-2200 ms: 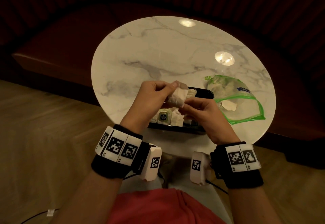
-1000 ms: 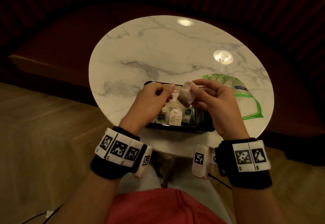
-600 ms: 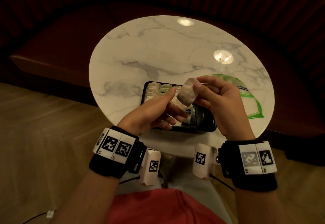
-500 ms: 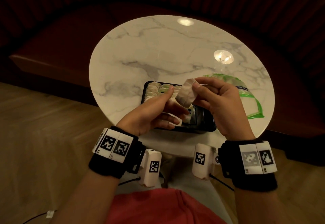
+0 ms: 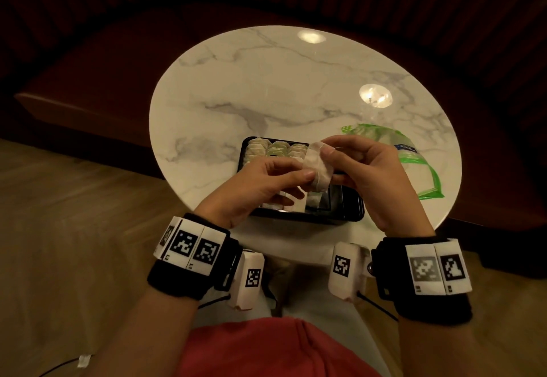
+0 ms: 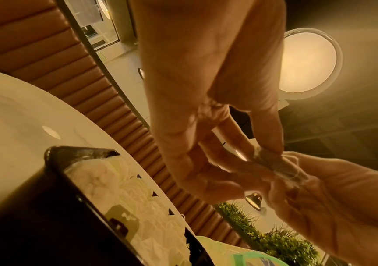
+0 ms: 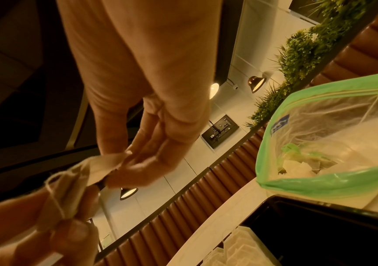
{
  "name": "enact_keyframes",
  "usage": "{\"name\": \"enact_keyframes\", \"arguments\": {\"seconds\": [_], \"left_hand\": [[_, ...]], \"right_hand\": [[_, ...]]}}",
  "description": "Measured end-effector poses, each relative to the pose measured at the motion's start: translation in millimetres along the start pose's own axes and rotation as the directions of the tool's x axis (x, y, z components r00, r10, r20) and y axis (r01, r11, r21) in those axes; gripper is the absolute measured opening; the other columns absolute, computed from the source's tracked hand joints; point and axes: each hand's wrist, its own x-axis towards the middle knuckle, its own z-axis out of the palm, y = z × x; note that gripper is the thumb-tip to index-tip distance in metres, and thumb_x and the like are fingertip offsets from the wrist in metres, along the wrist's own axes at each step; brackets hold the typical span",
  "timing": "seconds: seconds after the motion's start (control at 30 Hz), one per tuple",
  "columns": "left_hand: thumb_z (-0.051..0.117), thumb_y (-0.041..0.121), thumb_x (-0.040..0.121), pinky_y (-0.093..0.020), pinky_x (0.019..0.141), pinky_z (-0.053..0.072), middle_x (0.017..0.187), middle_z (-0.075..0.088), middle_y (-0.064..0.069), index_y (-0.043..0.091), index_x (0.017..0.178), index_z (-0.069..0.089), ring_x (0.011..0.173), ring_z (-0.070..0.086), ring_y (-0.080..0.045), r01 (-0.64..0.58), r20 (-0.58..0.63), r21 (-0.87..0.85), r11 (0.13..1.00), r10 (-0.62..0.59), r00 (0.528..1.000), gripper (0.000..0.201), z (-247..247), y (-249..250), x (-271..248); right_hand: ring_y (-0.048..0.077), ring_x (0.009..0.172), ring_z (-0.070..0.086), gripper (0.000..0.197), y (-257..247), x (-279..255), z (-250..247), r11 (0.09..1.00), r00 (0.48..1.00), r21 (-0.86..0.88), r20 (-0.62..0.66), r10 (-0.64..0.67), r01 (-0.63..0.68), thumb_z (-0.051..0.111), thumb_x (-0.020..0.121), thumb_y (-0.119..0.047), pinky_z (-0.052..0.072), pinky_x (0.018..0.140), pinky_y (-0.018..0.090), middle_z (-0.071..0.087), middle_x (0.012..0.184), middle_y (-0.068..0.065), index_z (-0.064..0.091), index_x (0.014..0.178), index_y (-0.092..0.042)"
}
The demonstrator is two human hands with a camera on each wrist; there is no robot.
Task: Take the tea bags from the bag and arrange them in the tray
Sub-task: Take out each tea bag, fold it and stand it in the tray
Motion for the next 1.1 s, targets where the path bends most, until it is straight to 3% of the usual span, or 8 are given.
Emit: {"name": "enact_keyframes", "arguments": {"seconds": [0.1, 0.2, 0.47, 0.57, 0.67, 0.8, 0.93, 1.1], "left_hand": [[0.068, 0.036, 0.078, -0.027, 0.076, 0.052, 0.093, 0.072, -0.001, 0.016, 0.097, 0.073, 0.082, 0.065, -0.009, -0.024, -0.023, 0.023, 0.999, 0.024, 0.999, 0.028, -0.1, -0.3, 1.0], [0.065, 0.029, 0.086, -0.024, 0.074, 0.053, 0.094, 0.073, -0.001, 0.018, 0.099, 0.073, 0.083, 0.066, -0.010, -0.037, -0.034, 0.067, 0.997, 0.039, 0.999, 0.018, -0.9, -1.8, 2.3], [0.066, 0.027, 0.089, -0.025, 0.076, 0.056, 0.087, 0.074, 0.004, 0.021, 0.097, 0.074, 0.081, 0.067, -0.009, -0.021, -0.022, 0.152, 0.988, 0.024, 0.999, 0.012, -0.6, -8.5, 5.5], [0.066, 0.025, 0.090, -0.023, 0.074, 0.055, 0.086, 0.073, 0.008, 0.024, 0.099, 0.071, 0.078, 0.066, -0.006, -0.003, -0.128, 0.178, 0.984, 0.026, 0.991, 0.010, -5.8, -10.1, 6.5], [0.063, 0.022, 0.094, -0.019, 0.068, 0.055, 0.088, 0.072, 0.004, 0.018, 0.102, 0.070, 0.075, 0.065, -0.007, 0.007, -0.256, 0.167, 0.986, 0.036, 0.966, 0.012, -17.5, -11.9, 7.1], [0.061, 0.019, 0.096, -0.022, 0.068, 0.055, 0.082, 0.069, 0.001, 0.015, 0.098, 0.071, 0.069, 0.062, -0.006, 0.006, -0.414, 0.138, 0.990, 0.052, 0.909, 0.012, -34.7, -14.2, 5.9], [0.059, 0.020, 0.096, -0.015, 0.063, 0.049, 0.085, 0.066, 0.005, 0.019, 0.096, 0.069, 0.074, 0.059, -0.003, 0.030, -0.519, 0.250, 0.968, 0.107, 0.848, 0.009, -47.9, -17.5, 3.4], [0.060, 0.020, 0.095, -0.028, 0.081, 0.048, 0.088, 0.061, 0.011, 0.019, 0.100, 0.067, 0.082, 0.056, -0.001, 0.077, -0.552, 0.332, 0.940, 0.127, 0.824, 0.008, -51.8, -21.8, 2.2]], "right_hand": [[0.016, 0.082, 0.072, 0.019, -0.4, -1.9, -0.7, 0.999, 0.997, -0.010, 0.061, 0.054, -0.054, 0.061, 0.091, -0.015, 0.055, 0.064, 0.021, 0.075, 0.089, 0.004, 0.065, 0.108, -0.009], [0.012, 0.079, 0.072, 0.023, 0.9, -2.8, -2.6, 0.996, 0.991, -0.027, 0.104, 0.084, -0.082, 0.065, 0.087, -0.010, 0.054, 0.061, 0.017, 0.075, 0.086, 0.000, 0.065, 0.110, -0.013], [0.010, 0.076, 0.068, 0.020, 13.1, 3.6, -5.3, 0.960, 0.997, -0.271, 0.060, -0.056, 0.070, 0.068, 0.085, 0.001, 0.054, 0.066, 0.021, 0.073, 0.089, 0.004, 0.070, 0.098, -0.015], [0.007, 0.078, 0.067, 0.020, 30.3, 9.2, -10.0, 0.907, 0.996, -0.411, 0.031, -0.085, 0.090, 0.069, 0.086, -0.001, 0.055, 0.071, 0.022, 0.072, 0.088, -0.001, 0.071, 0.095, -0.019], [-0.006, 0.071, 0.061, 0.017, 50.6, 11.9, -10.8, 0.829, 0.997, -0.553, 0.025, -0.080, 0.080, 0.067, 0.086, -0.001, 0.049, 0.065, 0.011, 0.068, 0.082, -0.011, 0.070, 0.092, -0.017], [0.000, 0.071, 0.060, 0.018, 68.3, 12.8, -12.7, 0.721, 0.999, -0.691, 0.017, -0.037, 0.038, 0.065, 0.086, -0.001, 0.045, 0.060, 0.009, 0.066, 0.082, -0.004, 0.066, 0.097, -0.016], [0.016, 0.079, 0.061, 0.020, 77.6, 15.4, -14.7, 0.653, 0.999, -0.757, 0.001, 0.046, -0.030, 0.065, 0.086, -0.002, 0.048, 0.064, 0.019, 0.063, 0.087, 0.002, 0.063, 0.101, -0.015], [0.020, 0.087, 0.063, 0.016, 83.5, 18.3, -12.5, 0.646, 0.998, -0.761, -0.046, 0.036, -0.059, 0.066, 0.086, -0.004, 0.053, 0.077, 0.035, 0.067, 0.092, 0.006, 0.064, 0.096, -0.017]]}}
